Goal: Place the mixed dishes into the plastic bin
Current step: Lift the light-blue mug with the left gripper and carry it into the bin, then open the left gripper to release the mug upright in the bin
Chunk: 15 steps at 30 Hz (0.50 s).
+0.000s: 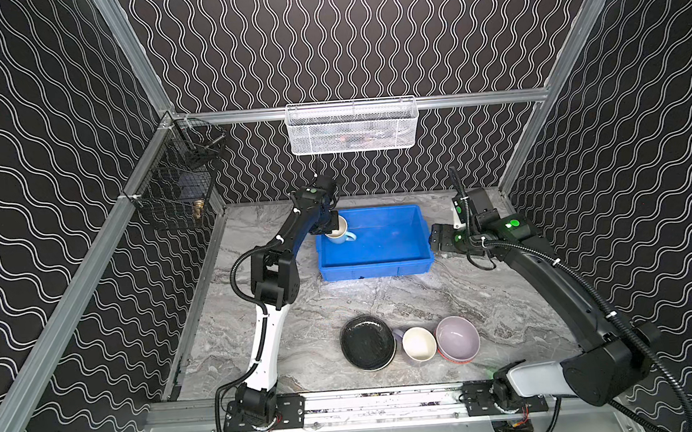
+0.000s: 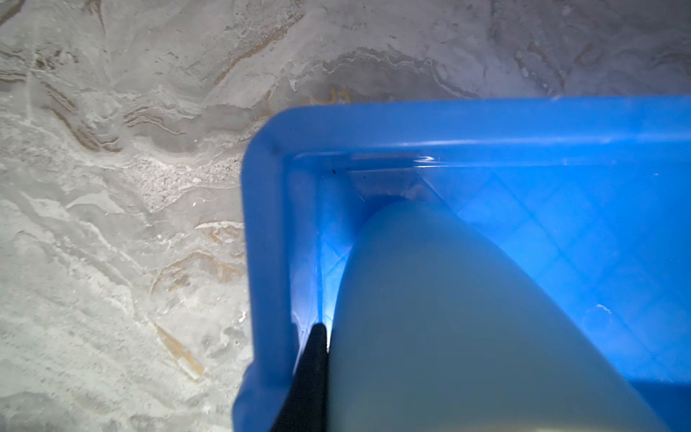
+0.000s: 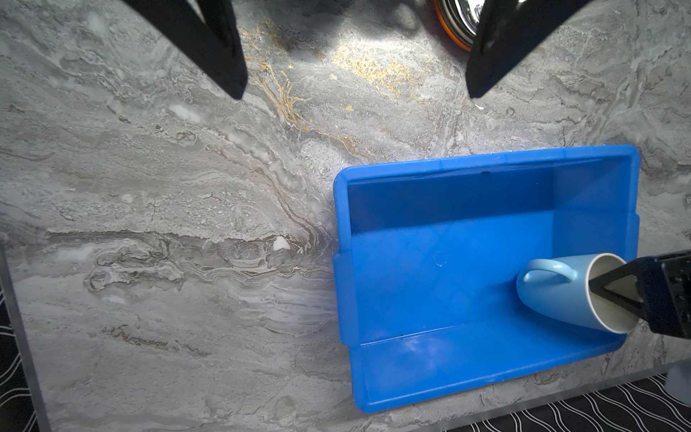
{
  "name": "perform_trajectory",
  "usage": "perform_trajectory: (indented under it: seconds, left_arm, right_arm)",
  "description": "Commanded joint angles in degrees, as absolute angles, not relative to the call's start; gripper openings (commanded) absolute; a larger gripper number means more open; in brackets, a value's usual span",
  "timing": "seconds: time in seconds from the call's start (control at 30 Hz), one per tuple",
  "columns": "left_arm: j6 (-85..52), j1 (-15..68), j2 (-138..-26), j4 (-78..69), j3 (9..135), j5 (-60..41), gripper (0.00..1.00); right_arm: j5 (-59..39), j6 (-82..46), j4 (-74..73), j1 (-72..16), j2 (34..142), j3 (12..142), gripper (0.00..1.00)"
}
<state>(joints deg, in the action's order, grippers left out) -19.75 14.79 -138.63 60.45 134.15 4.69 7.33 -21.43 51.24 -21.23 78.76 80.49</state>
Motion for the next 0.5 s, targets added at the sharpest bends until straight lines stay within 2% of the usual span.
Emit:
perform_trajectory:
  seconds: [0.0,0.27,0.47]
  left_arm:
    - [-20.04,14.63,-138.55,58.76,134.97,4.54,0.14]
    - [-20.44,14.59,-138.87,58.10,135.82,3.79,0.28]
    - [-20.67,14.33,-138.59,58.20,135.62,3.11,0.32]
  right_arm:
    - [6.75,-21.01,51.00,-20.80,78.83,81.11,0.93]
    - [5.23,-20.48,51.10,-19.34,79.47,81.42,0.94]
    - [4.94,-19.96,51.03,-18.90,79.90,82.03,0.94]
